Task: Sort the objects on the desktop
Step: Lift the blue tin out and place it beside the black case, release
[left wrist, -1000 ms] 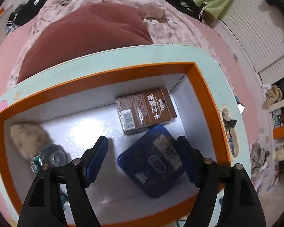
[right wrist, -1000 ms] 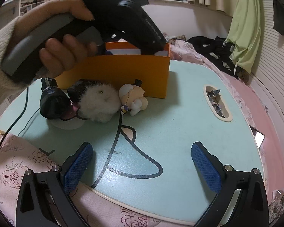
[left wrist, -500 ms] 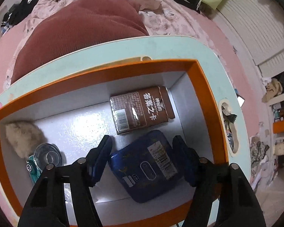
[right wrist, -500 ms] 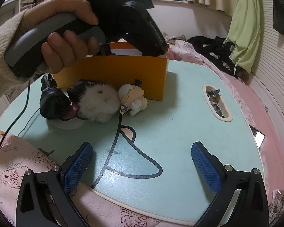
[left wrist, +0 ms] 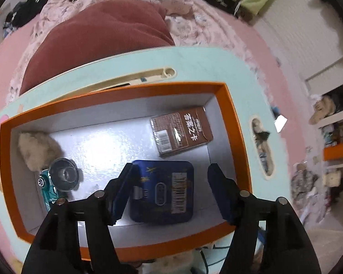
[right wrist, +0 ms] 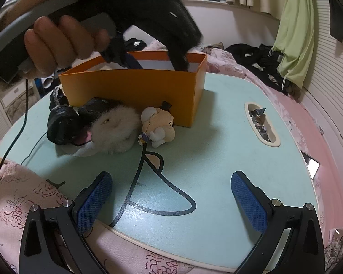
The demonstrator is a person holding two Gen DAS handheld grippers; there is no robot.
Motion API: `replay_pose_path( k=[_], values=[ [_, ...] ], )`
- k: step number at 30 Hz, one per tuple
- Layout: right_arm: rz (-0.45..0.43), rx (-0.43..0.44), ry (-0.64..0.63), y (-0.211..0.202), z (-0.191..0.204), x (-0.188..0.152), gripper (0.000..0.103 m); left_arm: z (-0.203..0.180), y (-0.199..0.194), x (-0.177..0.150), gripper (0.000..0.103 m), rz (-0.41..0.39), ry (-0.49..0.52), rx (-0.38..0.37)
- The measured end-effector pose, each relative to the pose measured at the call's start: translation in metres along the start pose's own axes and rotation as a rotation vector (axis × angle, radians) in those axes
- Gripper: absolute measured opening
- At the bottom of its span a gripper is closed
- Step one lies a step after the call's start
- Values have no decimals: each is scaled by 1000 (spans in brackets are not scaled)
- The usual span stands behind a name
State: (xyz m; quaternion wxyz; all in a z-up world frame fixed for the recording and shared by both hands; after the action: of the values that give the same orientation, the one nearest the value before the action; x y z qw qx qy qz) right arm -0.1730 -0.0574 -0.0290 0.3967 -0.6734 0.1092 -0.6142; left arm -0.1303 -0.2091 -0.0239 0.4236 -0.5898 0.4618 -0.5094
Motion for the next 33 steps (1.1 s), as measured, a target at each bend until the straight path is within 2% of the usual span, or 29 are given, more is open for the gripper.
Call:
replay_pose_path(
  k=[3, 6, 7, 8, 10, 11, 12, 13, 19, 21, 27, 29, 33],
  values=[
    [1, 0, 0, 0, 0, -1, 103, -9, 9, 4, 80, -13, 51, 95],
    [0, 2, 4, -2, 1, -1, 103, -4, 24, 4, 87, 61, 41, 54],
    [0, 1, 4, -2, 1, 0, 103, 0, 30, 3, 91, 86, 31, 9],
    [-1, 1, 4, -2, 1, 1, 103, 1, 29, 4, 94, 74, 60, 24],
    [1, 1, 4, -1, 0, 1, 103, 7, 28, 3, 93, 76, 81, 18],
    [1, 1, 4, 0, -1, 1, 103, 11, 27, 2, 83, 76, 81, 28],
    [-1, 0, 4, 0, -1, 1, 103, 16, 25, 1, 73, 57, 100, 74],
    [0, 0, 3, 0, -1, 1, 103, 20, 21, 2, 68, 32, 137, 141],
    [-2, 0, 3, 0, -1, 1, 103, 30, 13, -3, 68, 13, 160, 94],
    [-2, 0, 3, 0, -1, 1, 103, 32, 2, -5, 68, -20, 155, 56],
    [-2, 0, 3, 0, -1, 0, 103, 33, -71, -11, 68, -218, 177, -52],
    [-3, 1, 3, 0, -1, 0, 103, 32, -103, -29, 68, -293, 212, -101],
    [-3, 1, 2, 0, -1, 0, 103, 33, -124, -69, 68, -358, 275, -166]
  ],
)
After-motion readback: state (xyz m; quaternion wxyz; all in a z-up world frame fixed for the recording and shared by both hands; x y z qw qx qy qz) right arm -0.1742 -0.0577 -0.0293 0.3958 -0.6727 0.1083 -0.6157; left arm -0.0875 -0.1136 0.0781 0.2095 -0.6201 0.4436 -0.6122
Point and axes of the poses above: each gripper's, at about its wrist camera, not at the fingertips, and y roughly the way its jaws point, z to its left, x to its top, the point moved 7 cm from there along y, roughly the way its jaws point
